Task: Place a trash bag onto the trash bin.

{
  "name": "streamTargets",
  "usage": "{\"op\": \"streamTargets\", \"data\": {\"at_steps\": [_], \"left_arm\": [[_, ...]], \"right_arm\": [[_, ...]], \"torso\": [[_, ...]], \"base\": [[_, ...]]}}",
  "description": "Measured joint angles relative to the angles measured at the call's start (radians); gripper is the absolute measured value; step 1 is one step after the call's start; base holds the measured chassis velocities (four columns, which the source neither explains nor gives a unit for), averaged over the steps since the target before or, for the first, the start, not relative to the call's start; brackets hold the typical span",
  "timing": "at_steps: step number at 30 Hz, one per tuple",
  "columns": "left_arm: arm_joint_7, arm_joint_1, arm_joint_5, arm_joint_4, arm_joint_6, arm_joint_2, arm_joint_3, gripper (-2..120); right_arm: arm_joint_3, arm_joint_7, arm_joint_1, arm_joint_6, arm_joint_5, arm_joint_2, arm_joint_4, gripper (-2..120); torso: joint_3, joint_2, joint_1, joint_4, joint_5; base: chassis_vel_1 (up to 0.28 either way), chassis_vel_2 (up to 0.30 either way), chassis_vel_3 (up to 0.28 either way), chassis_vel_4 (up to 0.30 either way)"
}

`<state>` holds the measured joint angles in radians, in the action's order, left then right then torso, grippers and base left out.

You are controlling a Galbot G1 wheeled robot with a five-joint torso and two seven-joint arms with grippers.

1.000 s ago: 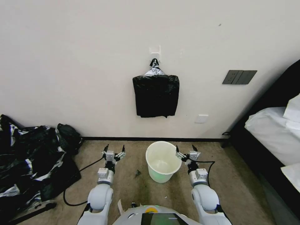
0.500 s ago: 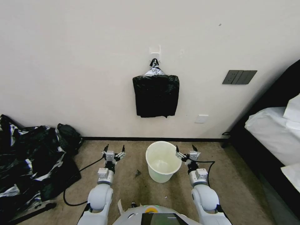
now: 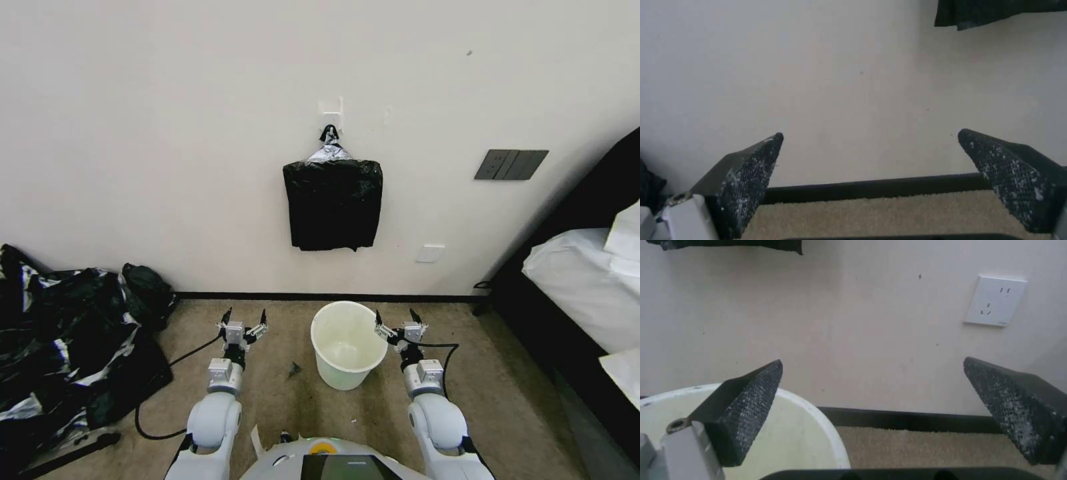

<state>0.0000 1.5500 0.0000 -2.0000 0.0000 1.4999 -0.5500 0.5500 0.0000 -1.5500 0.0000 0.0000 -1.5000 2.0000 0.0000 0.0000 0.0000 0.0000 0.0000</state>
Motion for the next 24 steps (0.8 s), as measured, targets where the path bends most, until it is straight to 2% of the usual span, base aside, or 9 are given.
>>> {"op": "streamTargets", "data": {"at_steps": [20, 23, 24], "left_arm": [[-0.002, 0.004, 0.0, -0.01, 0.002, -0.001, 0.0, 100], [-0.033, 0.036, 0.002, -0.106, 0.043, -0.007, 0.007, 100], [-0.033, 0.036, 0.002, -0.106, 0.043, -0.007, 0.007, 100]], "right_arm": [[0.0, 0.001, -0.002, -0.005, 0.0, 0.0, 0.009, 100], [-0.006, 0.019, -0.015, -0.054, 0.004, -0.014, 0.102, 100], [-0.006, 0.019, -0.015, -0.054, 0.004, -0.014, 0.102, 100]], "torso": [[0.0, 0.0, 0.0, -0.0001, 0.0], [0.0, 0.0, 0.0, 0.0, 0.0], [0.0, 0.0, 0.0, 0.0, 0.0]], "base": [[0.0, 0.0, 0.0, 0.0], [0.0, 0.0, 0.0, 0.0], [0.0, 0.0, 0.0, 0.0]]}}
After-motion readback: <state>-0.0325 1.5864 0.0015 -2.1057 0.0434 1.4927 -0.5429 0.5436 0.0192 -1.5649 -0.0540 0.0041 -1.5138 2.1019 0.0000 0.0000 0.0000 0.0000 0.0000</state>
